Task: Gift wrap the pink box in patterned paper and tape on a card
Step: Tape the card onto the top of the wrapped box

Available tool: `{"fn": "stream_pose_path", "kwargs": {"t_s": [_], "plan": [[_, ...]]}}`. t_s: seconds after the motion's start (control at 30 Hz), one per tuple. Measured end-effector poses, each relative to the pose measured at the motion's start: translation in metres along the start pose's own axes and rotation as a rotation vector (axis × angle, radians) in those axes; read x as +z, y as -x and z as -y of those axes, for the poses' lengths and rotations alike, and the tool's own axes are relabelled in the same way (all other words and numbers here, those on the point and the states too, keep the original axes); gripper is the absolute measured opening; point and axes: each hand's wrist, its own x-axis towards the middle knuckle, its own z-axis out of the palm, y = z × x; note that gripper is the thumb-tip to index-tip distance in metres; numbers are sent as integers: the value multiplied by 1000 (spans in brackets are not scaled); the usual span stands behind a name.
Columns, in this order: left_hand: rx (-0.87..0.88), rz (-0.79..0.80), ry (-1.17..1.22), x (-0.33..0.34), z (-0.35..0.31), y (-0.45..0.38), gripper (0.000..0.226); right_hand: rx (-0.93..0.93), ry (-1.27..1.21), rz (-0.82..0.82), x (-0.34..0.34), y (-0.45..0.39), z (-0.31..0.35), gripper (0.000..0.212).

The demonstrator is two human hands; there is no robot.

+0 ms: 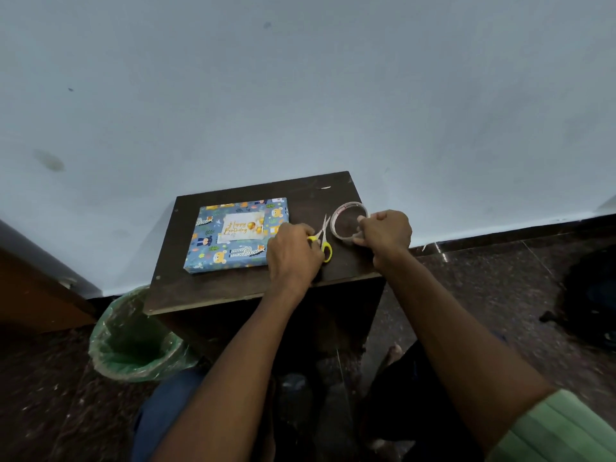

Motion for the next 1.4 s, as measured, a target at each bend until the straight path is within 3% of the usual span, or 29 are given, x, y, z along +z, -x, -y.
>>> {"fn": "stream_pose_path", "kwargs": {"t_s": [0.3,0.6,0.73,0.9,1.03,1.2,1.3,1.4], "plan": [[-13,-138,532,4,25,19,19,88,-264,276,18,39,-14,10],[100,-154,413,9,18,31,20,70,-380,336,5,53,-17,4],[232,-81,559,6,10,29,17,69,-455,407,-4,56,-10,9],[278,-46,539,-1,10,28,19,57,-460,481,-10,65,-5,13],[369,-21,490,-10,3,32,17,14,-381,437,-23,64,-4,21],[318,-91,505,-8,-9,47,21,1,-344,299,-47,60,-11,26],[292,-145,471,-6,-7,50,8,29,-381,189,-62,52,-16,22],[341,-18,353,3,5,59,6,134,-449,22,-70,39,-33,27]]}}
